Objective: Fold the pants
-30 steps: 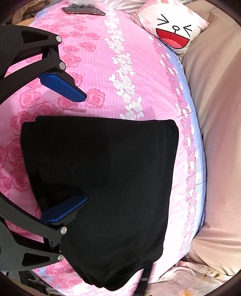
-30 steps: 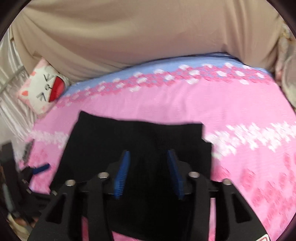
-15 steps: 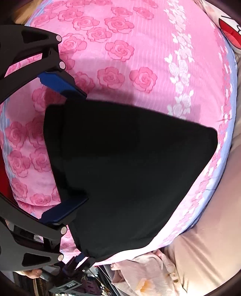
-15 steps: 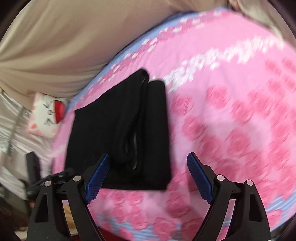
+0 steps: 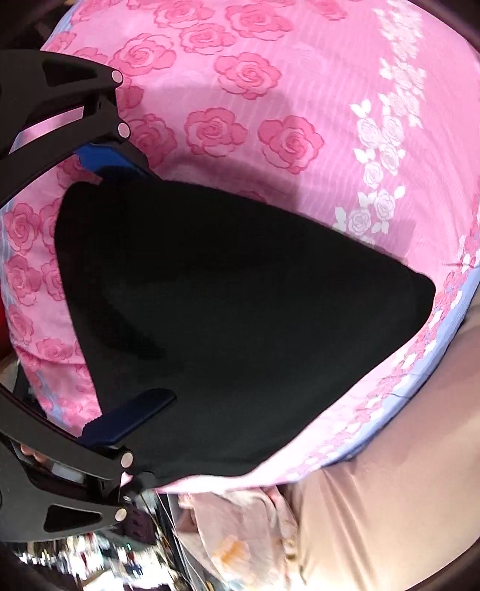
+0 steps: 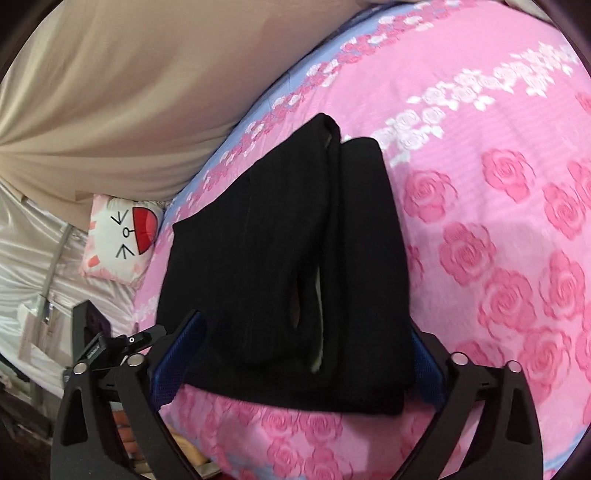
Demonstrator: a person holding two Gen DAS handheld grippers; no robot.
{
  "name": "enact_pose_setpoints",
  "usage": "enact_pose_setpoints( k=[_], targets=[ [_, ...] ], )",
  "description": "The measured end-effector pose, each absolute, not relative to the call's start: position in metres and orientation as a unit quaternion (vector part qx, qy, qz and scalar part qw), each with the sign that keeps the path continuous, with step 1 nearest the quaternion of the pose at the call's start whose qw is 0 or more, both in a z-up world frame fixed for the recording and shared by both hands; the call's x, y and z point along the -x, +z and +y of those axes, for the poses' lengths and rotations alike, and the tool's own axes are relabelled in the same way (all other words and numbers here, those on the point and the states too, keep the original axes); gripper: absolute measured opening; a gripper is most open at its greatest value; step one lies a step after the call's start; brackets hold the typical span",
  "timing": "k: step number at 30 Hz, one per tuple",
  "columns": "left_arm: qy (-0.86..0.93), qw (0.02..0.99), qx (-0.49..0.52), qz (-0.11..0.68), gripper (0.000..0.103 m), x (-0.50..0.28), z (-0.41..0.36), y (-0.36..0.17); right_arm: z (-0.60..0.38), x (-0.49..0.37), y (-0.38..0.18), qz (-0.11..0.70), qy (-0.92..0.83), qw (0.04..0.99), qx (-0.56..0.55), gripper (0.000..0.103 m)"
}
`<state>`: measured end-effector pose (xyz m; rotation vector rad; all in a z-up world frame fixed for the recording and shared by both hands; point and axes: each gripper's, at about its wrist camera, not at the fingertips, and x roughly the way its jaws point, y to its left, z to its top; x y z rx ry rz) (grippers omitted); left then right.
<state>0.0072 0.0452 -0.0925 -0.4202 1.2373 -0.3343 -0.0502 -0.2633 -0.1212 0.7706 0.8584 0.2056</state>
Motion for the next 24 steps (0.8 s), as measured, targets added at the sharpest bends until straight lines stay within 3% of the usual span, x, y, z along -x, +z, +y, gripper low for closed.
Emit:
enact_pose_setpoints(
  k=[1,2,3,4,10,24],
  targets=[
    [-0.149,0.786,0.182,0.572,0.094,-0.006,0.040,-0.093,-0.261,0.048,-0.122,0.404,0.087,0.838,-0.357,0.065],
    [-0.133,0.795,0.166,0.567,0.087,-0.004,0.036,-0.091,-0.261,0.046,-0.122,0.407,0.079,0.840,-0.350,0.055],
    [-0.125,0.802,0.156,0.563,0.062,-0.002,0.034,-0.089,-0.264,0.046,-0.124,0.406,0.088,0.836,-0.358,0.049],
    [-0.142,0.800,0.156,0.562,0.047,-0.001,0.032,-0.086,-0.267,0.047,-0.126,0.401,0.097,0.831,-0.372,0.045],
    [-0.165,0.795,0.170,0.559,0.037,0.004,0.043,-0.073,-0.261,0.057,-0.104,0.383,0.104,0.848,-0.350,0.039],
    [-0.272,0.830,0.165,0.458,0.034,0.049,0.065,0.024,-0.234,0.104,-0.006,0.316,0.165,0.891,-0.281,0.038]
  ],
)
